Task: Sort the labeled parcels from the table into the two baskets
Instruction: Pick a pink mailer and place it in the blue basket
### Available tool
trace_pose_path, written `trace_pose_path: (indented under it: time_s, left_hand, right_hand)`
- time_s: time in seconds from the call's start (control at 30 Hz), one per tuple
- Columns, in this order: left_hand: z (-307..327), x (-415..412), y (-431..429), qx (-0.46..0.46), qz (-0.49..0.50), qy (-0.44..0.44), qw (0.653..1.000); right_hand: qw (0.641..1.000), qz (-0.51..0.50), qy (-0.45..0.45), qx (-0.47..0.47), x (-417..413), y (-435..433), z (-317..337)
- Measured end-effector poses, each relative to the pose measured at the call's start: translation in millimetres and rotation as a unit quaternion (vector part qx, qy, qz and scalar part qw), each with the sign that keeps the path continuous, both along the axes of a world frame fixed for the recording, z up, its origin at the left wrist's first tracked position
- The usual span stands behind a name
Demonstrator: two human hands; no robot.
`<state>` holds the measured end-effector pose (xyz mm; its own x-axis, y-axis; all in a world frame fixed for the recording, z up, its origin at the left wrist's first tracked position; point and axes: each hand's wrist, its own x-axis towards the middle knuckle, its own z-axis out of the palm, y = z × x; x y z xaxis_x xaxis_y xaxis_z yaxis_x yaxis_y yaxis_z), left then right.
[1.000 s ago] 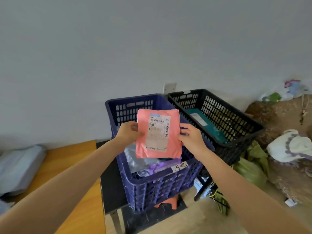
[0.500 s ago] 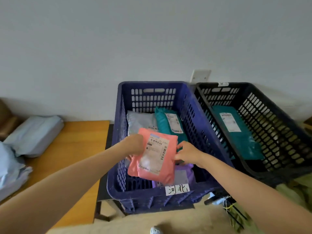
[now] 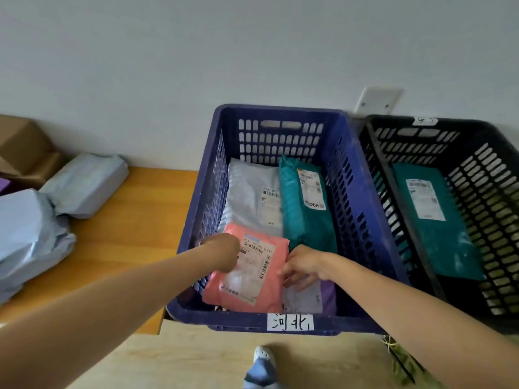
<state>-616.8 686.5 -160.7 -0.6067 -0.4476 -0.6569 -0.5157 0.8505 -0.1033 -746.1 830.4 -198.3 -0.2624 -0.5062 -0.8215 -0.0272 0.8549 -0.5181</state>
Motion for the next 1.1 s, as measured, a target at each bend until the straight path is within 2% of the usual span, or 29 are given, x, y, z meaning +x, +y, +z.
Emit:
trace_pose_path:
  time_s: [0.13, 0.27, 0.37, 0.43, 0.5, 0.6, 0.67, 0.73, 0.9, 1.1]
  left_hand:
    - [5, 2, 13, -0.091, -0.048, -0.039, 0.994]
    - [1, 2, 18, -0.135, -0.114, -0.040, 0.983]
    - [4, 1, 17, -0.100, -0.160, -0.005, 0.982]
    - [7, 0, 19, -0.047, -0.237, 0.034, 0.970]
    - [8, 3, 23, -0.019, -0.324, 0.014, 0.946]
    - [3, 8, 29, -0.007, -0.369, -0.057, 0.928]
    - [-1, 12, 32, -0.016, -0.396, -0.089, 0.914]
    - [-4, 14, 33, -0.017, -0.417, -0.101, 0.903]
    - [3, 11, 37, -0.011, -0.428, -0.134, 0.894]
    - [-7, 14, 35, -0.007, -0.446, -0.155, 0.882]
  right_hand:
    - [0.999, 0.035, 0.001, 0.003, 2, -5, -9]
    - [0.993, 0.097, 0.064, 0.003, 4, -7, -19]
    - [0.986, 0.131, 0.099, -0.023, 4, -6, -19]
    - [0.967, 0.189, 0.166, -0.049, 2, -5, -16]
    - [0.922, 0.259, 0.284, -0.053, 1, -2, -13]
    - [0.827, 0.349, 0.424, -0.121, -6, 4, -9]
    - [0.753, 0.455, 0.445, -0.169, -13, 9, -6]
    - [0.709, 0.537, 0.423, -0.170, -17, 11, -6]
    - [0.741, 0.531, 0.374, -0.169, -13, 5, -14]
    - [0.727, 0.552, 0.375, -0.162, 1, -10, -33]
